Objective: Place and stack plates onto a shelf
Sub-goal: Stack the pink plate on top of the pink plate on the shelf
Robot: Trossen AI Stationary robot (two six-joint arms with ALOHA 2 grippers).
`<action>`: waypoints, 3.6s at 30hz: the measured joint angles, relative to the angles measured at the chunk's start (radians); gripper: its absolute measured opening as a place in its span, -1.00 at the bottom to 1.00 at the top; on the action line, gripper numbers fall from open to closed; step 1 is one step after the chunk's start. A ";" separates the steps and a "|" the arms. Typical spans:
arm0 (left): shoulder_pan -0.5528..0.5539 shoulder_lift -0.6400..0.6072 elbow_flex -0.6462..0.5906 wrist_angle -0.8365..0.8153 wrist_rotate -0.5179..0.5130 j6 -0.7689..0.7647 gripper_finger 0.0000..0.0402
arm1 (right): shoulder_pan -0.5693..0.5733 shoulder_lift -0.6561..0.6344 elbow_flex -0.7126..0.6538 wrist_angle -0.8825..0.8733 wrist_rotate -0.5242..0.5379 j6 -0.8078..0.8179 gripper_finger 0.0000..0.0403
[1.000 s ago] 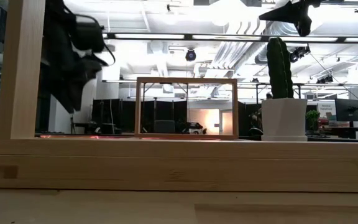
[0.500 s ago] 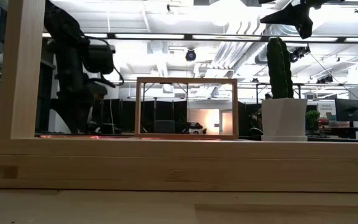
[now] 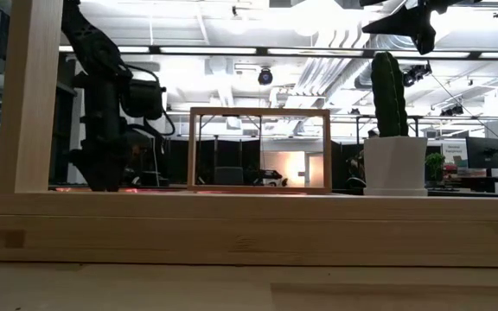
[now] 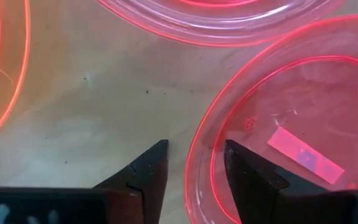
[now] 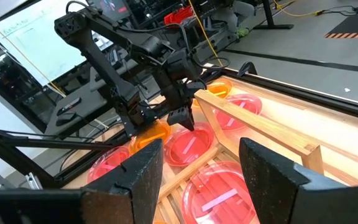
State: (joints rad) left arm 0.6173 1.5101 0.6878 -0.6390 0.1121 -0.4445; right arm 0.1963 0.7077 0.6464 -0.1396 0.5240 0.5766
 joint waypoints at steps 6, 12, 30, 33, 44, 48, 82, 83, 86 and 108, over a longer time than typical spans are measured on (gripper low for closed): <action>0.000 -0.020 -0.004 -0.003 -0.016 0.002 -0.56 | 0.000 0.000 0.000 -0.005 0.000 0.000 -0.03; -0.002 -0.062 -0.006 -0.003 0.006 0.028 -0.96 | 0.000 0.000 0.000 -0.034 0.000 0.000 -0.03; -0.010 -0.421 0.069 -0.303 -0.028 0.007 -1.00 | 0.000 0.000 0.000 -0.044 0.029 0.003 -0.03; -0.059 -0.473 0.080 -0.341 0.026 -0.033 -1.00 | 0.000 0.000 0.000 -0.044 0.028 0.007 -0.03; -0.540 -0.467 0.081 -0.099 -0.073 -0.452 -1.00 | 0.000 0.000 0.000 -0.044 0.027 0.002 -0.03; -0.676 -0.371 0.081 0.154 -0.243 -0.596 -1.00 | 0.000 0.000 0.000 -0.045 0.030 -0.001 -0.03; -0.716 0.121 0.081 0.584 -0.541 -1.083 -1.00 | 0.000 0.000 0.000 -0.060 0.030 0.010 -0.03; -0.716 0.121 0.081 0.576 -0.542 -1.081 -1.00 | 0.000 0.000 0.000 -0.060 0.030 0.010 -0.03; -0.716 0.121 0.081 0.568 -0.545 -1.070 -1.00 | 0.000 0.000 0.000 -0.060 0.030 0.011 -0.03; -0.668 0.121 0.081 0.619 -0.499 -0.969 -0.32 | 0.000 0.000 0.000 -0.060 0.030 0.029 -0.03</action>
State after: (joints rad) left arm -0.0505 1.6314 0.7692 -0.0196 -0.3866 -1.4134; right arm 0.1961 0.7078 0.6460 -0.1993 0.5543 0.6056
